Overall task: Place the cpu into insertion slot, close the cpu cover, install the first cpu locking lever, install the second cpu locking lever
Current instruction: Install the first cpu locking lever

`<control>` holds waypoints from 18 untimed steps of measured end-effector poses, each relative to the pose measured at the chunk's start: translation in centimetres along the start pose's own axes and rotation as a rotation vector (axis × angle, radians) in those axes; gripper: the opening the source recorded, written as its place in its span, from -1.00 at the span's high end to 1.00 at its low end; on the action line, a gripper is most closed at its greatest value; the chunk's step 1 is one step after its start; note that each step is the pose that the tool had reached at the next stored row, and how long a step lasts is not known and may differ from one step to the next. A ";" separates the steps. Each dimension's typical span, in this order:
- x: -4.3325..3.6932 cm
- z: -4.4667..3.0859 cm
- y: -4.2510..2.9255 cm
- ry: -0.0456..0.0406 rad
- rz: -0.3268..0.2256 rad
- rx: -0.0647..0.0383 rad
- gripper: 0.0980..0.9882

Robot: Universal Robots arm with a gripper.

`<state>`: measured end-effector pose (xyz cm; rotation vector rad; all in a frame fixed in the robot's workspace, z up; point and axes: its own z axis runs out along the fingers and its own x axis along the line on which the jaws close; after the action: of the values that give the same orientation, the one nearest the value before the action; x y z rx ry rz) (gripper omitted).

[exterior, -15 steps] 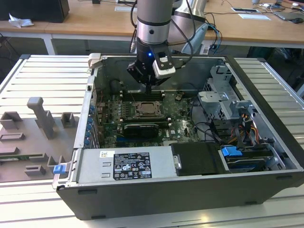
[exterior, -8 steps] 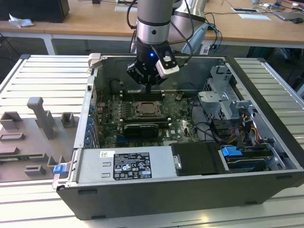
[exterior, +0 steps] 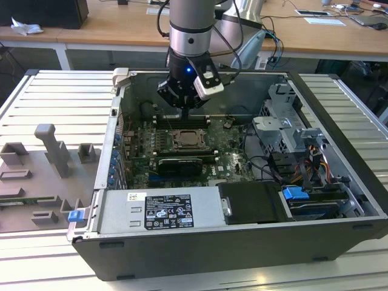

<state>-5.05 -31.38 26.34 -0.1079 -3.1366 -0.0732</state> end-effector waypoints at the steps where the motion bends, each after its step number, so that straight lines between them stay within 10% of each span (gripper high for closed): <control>1: 0.33 0.00 -0.02 -0.0002 0.000 0.000 0.98; 18: 5.56 0.16 -0.36 -0.0040 -0.026 -0.015 0.98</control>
<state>-10.62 -31.35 26.18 -0.0676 -3.1421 -0.0967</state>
